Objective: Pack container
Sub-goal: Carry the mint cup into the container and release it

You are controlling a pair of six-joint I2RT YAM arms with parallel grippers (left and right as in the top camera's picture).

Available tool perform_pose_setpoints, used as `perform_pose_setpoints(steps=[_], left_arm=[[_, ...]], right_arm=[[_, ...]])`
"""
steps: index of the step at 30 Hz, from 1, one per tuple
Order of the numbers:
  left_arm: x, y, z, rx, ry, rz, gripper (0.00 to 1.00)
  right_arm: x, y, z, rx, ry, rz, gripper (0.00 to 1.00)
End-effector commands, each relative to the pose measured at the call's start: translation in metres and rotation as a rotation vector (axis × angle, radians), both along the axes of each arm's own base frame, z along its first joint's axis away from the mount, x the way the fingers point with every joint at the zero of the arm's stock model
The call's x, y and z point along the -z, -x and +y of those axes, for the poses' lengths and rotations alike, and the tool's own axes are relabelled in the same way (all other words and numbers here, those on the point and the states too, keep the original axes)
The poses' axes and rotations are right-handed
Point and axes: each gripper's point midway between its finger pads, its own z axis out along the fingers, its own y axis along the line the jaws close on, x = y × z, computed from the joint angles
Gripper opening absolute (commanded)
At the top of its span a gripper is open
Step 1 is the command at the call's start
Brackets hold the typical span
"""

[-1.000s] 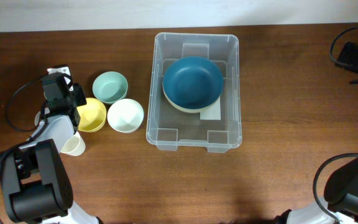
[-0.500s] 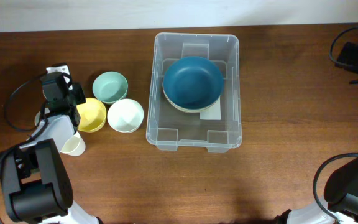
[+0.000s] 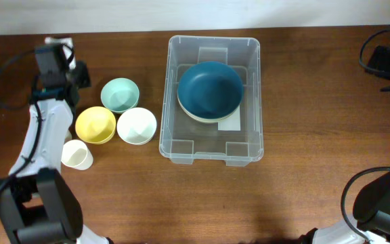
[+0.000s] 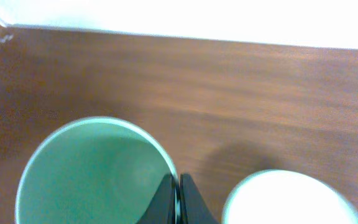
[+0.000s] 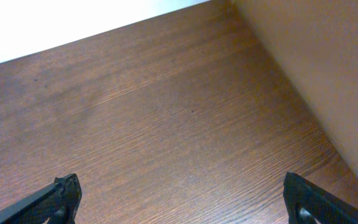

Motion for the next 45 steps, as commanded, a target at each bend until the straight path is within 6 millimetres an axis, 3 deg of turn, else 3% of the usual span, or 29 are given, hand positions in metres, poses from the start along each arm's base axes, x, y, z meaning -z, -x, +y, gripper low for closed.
perform_pose_setpoints(steps=[1,5,8,11,20,27,30,34,42,45], left_arm=[[-0.082,-0.004,-0.080,0.260,0.119,-0.112,0.01],[-0.121,0.018,-0.169,0.555,0.283,-0.089,0.01],[-0.134,0.035,-0.217,0.689,0.336,-0.069,0.01],[-0.128,0.053,-0.259,0.776,0.349,-0.021,0.01],[-0.085,0.125,-0.372,1.045,0.337,0.198,0.01],[-0.055,0.171,-0.411,1.151,0.316,0.349,0.01],[-0.030,0.181,-0.421,1.150,0.263,0.423,0.01],[-0.002,0.185,-0.429,1.189,0.225,0.485,0.01],[0.017,0.173,-0.438,1.327,0.118,0.437,0.01],[0.035,0.173,-0.442,1.423,0.044,0.435,0.01]], right_arm=[[-0.001,0.001,-0.005,0.021,0.002,-0.004,0.99],[-0.001,0.001,-0.004,0.021,0.002,-0.004,0.99],[-0.001,0.001,-0.004,0.021,0.002,-0.004,0.99],[-0.001,0.001,-0.004,0.021,0.002,-0.004,0.99],[-0.001,0.001,-0.004,0.021,0.002,-0.004,0.99],[-0.001,0.001,-0.004,0.021,0.002,-0.004,0.99],[-0.001,0.001,-0.005,0.021,0.002,-0.004,0.99],[-0.001,0.001,-0.005,0.021,0.002,-0.004,0.99],[-0.001,0.001,-0.004,0.021,0.002,-0.004,0.99],[-0.001,0.001,-0.004,0.021,0.002,-0.004,0.99]])
